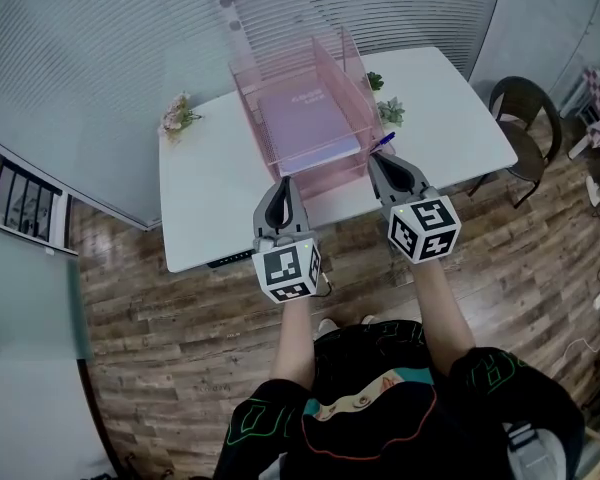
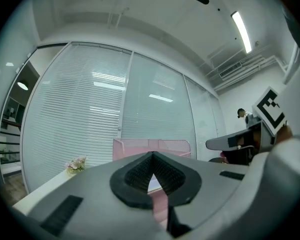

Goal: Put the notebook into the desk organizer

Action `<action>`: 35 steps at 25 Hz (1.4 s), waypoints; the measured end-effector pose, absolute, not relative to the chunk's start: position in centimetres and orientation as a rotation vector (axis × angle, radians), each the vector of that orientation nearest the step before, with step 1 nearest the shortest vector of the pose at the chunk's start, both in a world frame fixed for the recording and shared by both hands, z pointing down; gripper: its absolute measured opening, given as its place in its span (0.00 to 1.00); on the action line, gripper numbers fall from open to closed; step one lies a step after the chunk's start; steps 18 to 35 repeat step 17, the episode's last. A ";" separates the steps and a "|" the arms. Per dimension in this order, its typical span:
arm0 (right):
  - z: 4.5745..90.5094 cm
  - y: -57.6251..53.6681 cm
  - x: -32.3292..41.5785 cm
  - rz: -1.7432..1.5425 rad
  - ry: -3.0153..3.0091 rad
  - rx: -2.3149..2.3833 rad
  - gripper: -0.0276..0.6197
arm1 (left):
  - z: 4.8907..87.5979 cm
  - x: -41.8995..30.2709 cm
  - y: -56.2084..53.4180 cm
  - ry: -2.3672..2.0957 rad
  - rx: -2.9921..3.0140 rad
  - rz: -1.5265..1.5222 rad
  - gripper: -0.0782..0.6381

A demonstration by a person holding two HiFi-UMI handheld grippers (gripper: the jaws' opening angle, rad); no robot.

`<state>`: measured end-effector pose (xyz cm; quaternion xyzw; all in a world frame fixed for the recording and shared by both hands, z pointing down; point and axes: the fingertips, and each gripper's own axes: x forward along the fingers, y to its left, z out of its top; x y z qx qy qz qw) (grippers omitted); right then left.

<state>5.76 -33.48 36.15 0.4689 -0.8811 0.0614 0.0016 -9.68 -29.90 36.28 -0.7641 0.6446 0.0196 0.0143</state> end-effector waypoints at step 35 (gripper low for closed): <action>36.5 -33.8 6.1 0.095 -2.722 1.465 0.05 | 36.6 -9.6 -30.6 2.021 -2.401 0.103 0.11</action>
